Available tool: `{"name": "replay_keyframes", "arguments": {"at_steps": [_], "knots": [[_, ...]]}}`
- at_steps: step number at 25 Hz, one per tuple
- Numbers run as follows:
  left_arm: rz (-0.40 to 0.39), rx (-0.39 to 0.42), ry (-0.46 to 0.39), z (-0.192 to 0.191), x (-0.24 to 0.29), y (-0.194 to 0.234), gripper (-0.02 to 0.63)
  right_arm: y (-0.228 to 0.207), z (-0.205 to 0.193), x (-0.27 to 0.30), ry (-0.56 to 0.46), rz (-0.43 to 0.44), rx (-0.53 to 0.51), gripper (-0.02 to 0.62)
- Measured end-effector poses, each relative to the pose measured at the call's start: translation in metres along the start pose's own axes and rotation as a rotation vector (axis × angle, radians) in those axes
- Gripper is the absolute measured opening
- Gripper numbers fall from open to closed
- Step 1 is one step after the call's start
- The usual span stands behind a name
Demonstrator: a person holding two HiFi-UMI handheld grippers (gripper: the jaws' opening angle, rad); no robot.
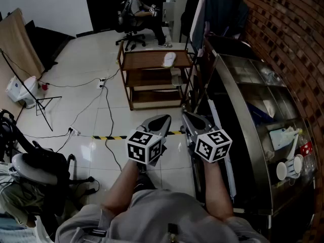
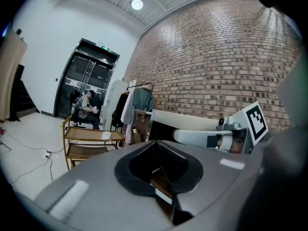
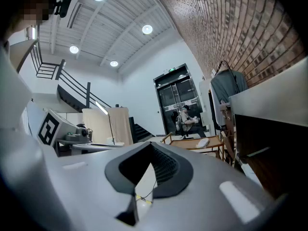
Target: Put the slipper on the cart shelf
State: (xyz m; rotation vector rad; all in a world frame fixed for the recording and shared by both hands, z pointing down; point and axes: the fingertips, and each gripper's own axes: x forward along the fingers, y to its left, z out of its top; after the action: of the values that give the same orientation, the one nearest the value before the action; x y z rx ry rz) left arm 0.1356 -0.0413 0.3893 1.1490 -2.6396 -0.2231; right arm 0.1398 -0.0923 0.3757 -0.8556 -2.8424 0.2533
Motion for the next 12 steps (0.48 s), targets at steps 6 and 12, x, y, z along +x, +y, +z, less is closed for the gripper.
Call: {"name": "replay_keyframes", "arguments": {"at_steps": [6, 12], "knots": [[-0.006, -0.005, 0.001, 0.008, 0.022, 0.03, 0.008, -0.016, -0.001, 0.033, 0.014, -0.008, 0.008, 0.0], [-0.021, -0.015, 0.001, 0.023, 0.055, 0.076, 0.008, -0.042, 0.009, 0.082, 0.025, -0.03, 0.002, 0.0]]}}
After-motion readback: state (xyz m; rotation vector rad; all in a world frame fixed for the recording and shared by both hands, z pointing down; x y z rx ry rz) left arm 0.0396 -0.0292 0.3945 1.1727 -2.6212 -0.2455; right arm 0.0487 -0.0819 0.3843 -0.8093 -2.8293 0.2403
